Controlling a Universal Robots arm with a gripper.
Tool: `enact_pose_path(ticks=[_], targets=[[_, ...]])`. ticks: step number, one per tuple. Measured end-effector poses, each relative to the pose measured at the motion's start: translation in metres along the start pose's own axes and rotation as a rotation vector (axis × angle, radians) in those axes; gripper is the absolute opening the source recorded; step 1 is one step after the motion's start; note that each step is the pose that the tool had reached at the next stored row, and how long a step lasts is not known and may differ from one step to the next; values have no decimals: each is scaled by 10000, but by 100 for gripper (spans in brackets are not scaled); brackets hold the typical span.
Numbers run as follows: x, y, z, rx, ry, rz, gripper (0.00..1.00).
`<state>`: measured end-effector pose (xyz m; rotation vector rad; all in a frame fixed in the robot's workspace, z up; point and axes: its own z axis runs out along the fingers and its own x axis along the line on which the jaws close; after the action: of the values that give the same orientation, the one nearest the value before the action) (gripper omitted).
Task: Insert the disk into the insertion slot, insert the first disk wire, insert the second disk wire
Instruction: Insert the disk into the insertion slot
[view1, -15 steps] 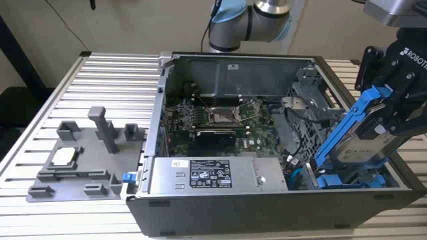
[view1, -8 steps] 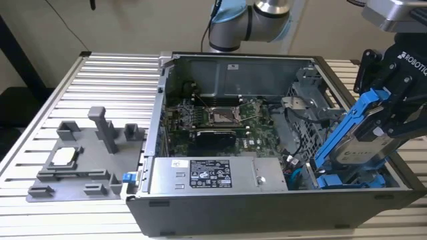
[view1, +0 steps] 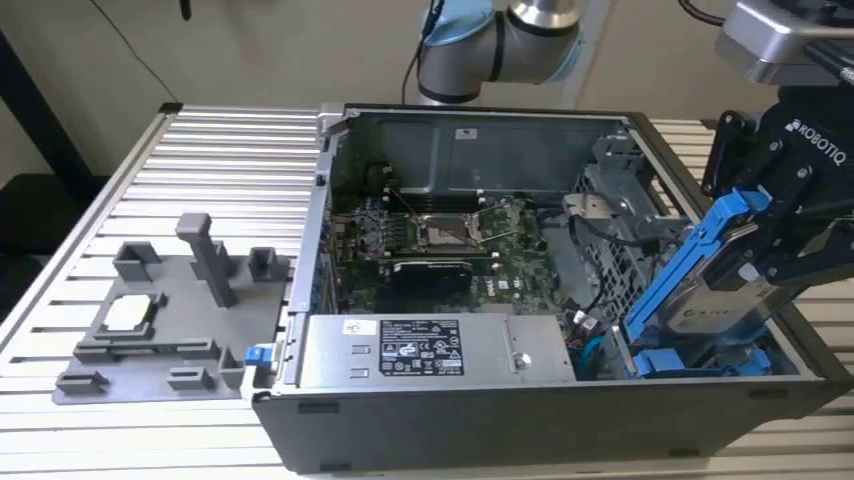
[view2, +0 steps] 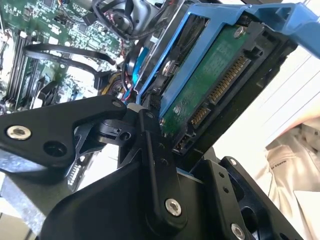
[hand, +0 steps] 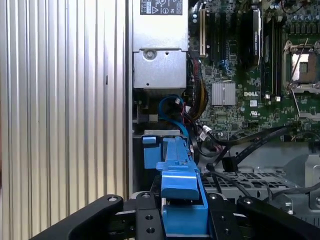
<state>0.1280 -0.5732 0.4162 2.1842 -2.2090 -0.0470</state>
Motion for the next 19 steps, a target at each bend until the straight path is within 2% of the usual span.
enact_pose_path(ticks=[14,19], targets=[[0,-3,75,0,5,-131,33],[0,-6,127,1,7,-178,33]])
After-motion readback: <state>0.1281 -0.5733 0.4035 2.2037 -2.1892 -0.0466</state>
